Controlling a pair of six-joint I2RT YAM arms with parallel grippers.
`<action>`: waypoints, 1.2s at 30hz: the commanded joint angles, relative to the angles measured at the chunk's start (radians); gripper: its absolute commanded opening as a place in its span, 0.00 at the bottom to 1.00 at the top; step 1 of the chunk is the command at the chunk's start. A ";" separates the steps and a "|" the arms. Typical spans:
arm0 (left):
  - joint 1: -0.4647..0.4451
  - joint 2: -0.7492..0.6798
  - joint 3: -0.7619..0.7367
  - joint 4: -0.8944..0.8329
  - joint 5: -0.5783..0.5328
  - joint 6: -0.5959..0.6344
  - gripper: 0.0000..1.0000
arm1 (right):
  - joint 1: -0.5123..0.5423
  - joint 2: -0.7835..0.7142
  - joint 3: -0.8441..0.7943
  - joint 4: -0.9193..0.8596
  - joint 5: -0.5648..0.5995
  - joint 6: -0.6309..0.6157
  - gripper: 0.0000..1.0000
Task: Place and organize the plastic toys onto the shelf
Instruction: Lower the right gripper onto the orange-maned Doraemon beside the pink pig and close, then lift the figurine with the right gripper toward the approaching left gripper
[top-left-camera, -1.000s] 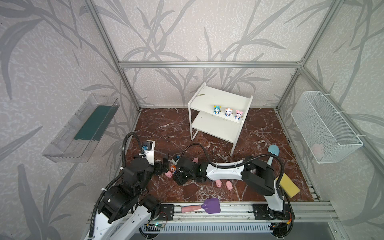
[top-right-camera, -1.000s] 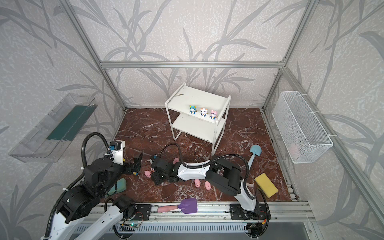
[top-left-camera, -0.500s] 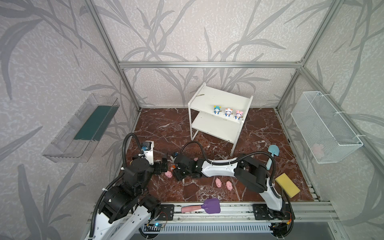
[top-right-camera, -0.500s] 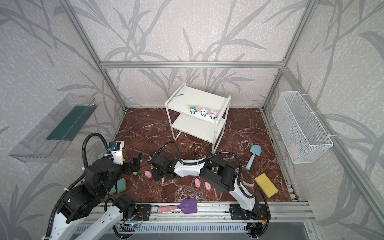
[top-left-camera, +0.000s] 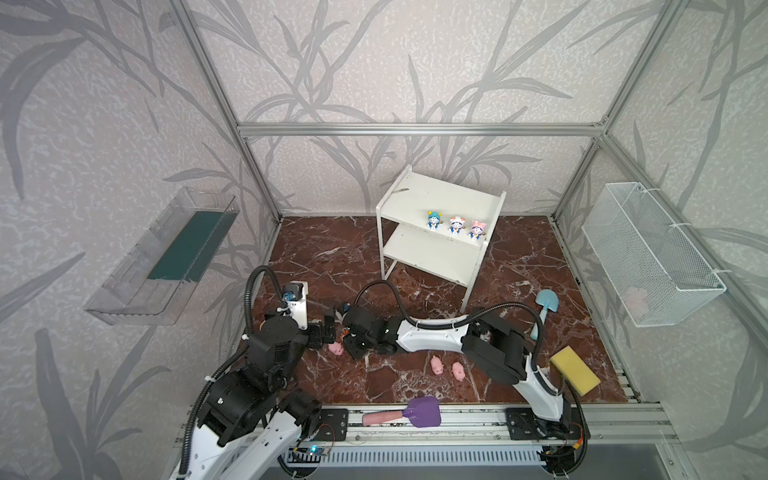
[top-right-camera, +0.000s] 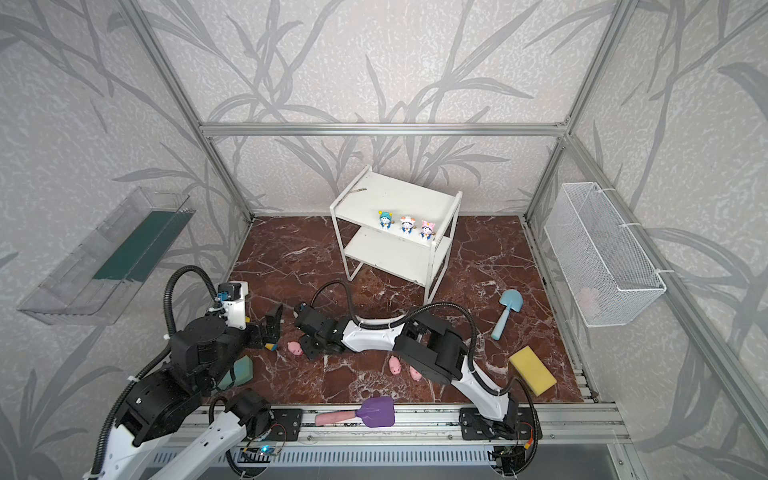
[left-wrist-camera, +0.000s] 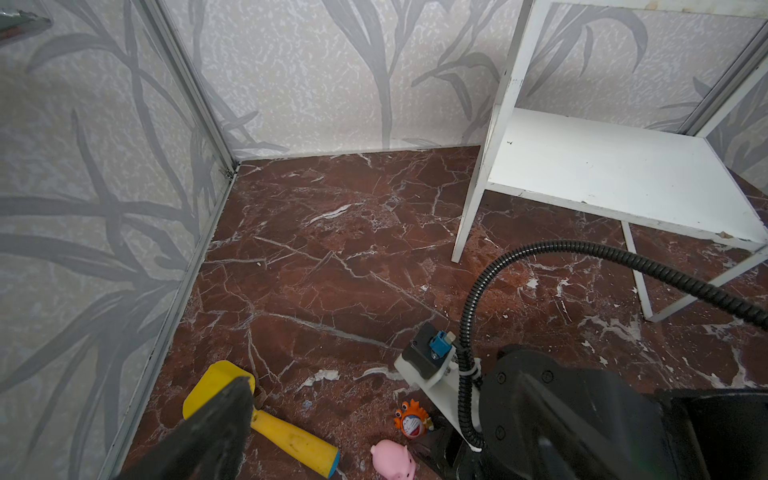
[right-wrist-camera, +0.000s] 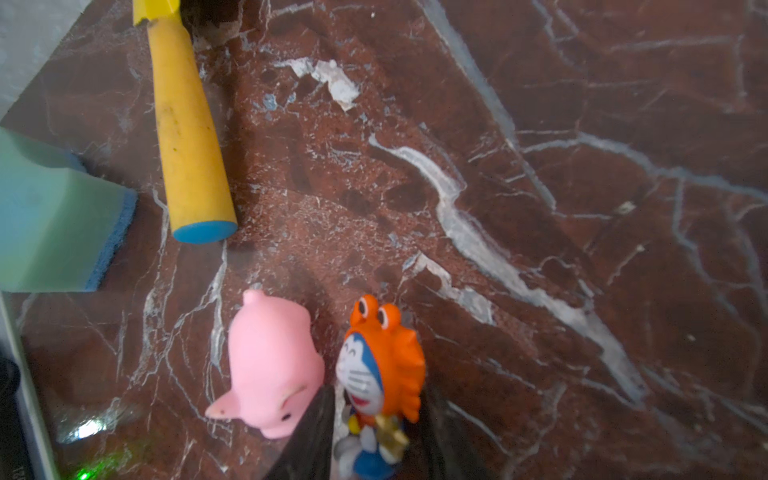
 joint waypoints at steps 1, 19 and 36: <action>0.003 0.007 -0.011 0.012 -0.021 -0.002 0.99 | 0.006 0.019 -0.004 -0.079 0.027 -0.035 0.33; 0.004 0.087 -0.012 0.037 0.159 -0.032 0.96 | 0.010 -0.352 -0.429 0.219 0.032 -0.065 0.20; -0.006 0.258 -0.155 0.530 0.825 -0.314 0.90 | 0.009 -1.009 -0.880 0.383 0.211 -0.033 0.20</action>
